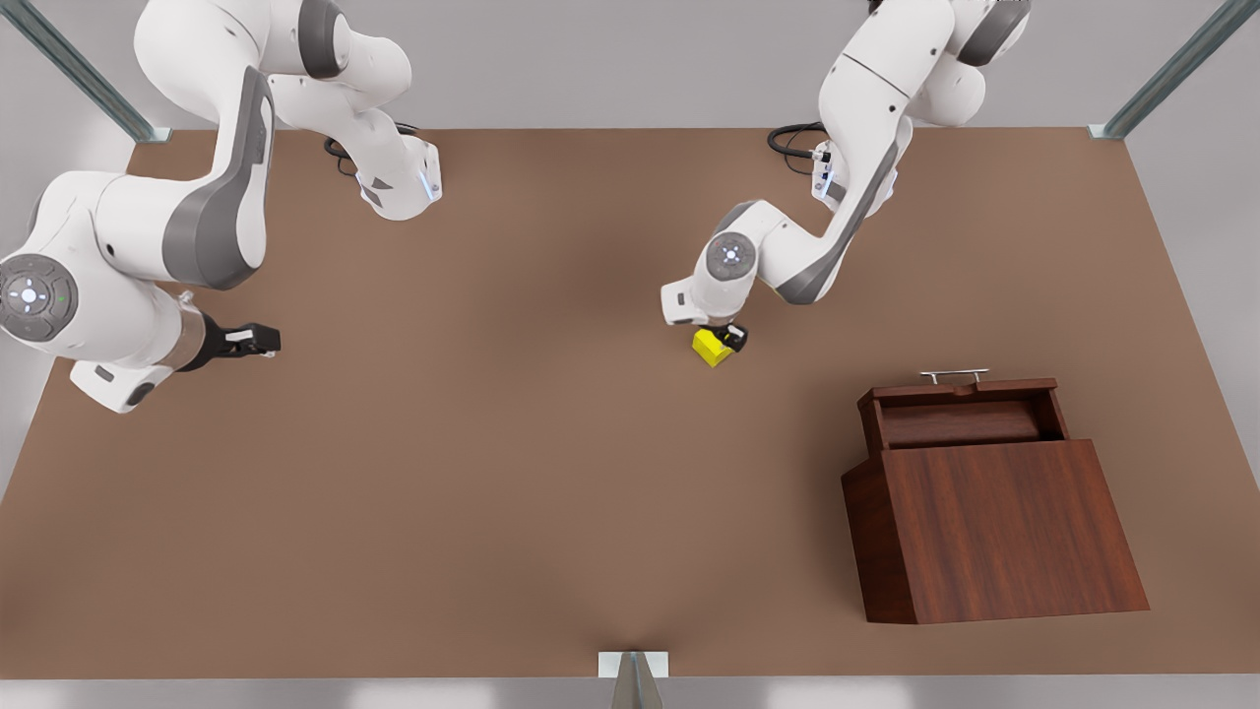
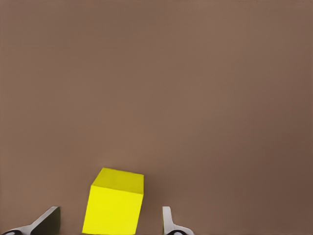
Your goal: Open the drawer with left arm, place the square in the middle with right arm, and place the square in the drawer with left arm
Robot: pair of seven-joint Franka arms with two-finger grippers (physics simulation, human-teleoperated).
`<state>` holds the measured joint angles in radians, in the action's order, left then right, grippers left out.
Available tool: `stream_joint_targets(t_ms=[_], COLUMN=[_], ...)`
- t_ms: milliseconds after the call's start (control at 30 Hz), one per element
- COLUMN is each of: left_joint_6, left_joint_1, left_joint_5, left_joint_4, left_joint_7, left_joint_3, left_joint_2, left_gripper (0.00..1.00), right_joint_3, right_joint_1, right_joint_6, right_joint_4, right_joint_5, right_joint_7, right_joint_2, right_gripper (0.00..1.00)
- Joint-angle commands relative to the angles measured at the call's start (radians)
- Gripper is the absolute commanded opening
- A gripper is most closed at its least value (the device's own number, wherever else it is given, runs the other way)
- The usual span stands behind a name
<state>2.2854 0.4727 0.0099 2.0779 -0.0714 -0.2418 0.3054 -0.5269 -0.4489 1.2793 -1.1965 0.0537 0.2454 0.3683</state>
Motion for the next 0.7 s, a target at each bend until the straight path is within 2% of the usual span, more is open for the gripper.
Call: stream_joint_targets(t_ms=[0,300,667], left_joint_6=[0.000,0.135,0.195], left_joint_1=[0.001,0.000,0.001], left_joint_5=[0.002,0.004,0.004], left_joint_4=[0.001,0.096,0.105], left_joint_7=[-0.001,-0.001,-0.001], left_joint_3=[0.001,0.007,0.009], left_joint_2=[0.003,0.029,0.078], left_gripper=[1.00,1.00,1.00], right_joint_3=[0.001,0.001,0.001], right_joint_1=[0.001,-0.001,-0.001], right_joint_6=[0.000,0.000,0.000], right_joint_4=[0.000,-0.002,-0.002], right_joint_5=[0.000,0.000,0.000], right_joint_7=[-0.002,-0.017,-0.020], right_joint_2=[0.000,0.004,0.004], right_gripper=[1.00,1.00,1.00])
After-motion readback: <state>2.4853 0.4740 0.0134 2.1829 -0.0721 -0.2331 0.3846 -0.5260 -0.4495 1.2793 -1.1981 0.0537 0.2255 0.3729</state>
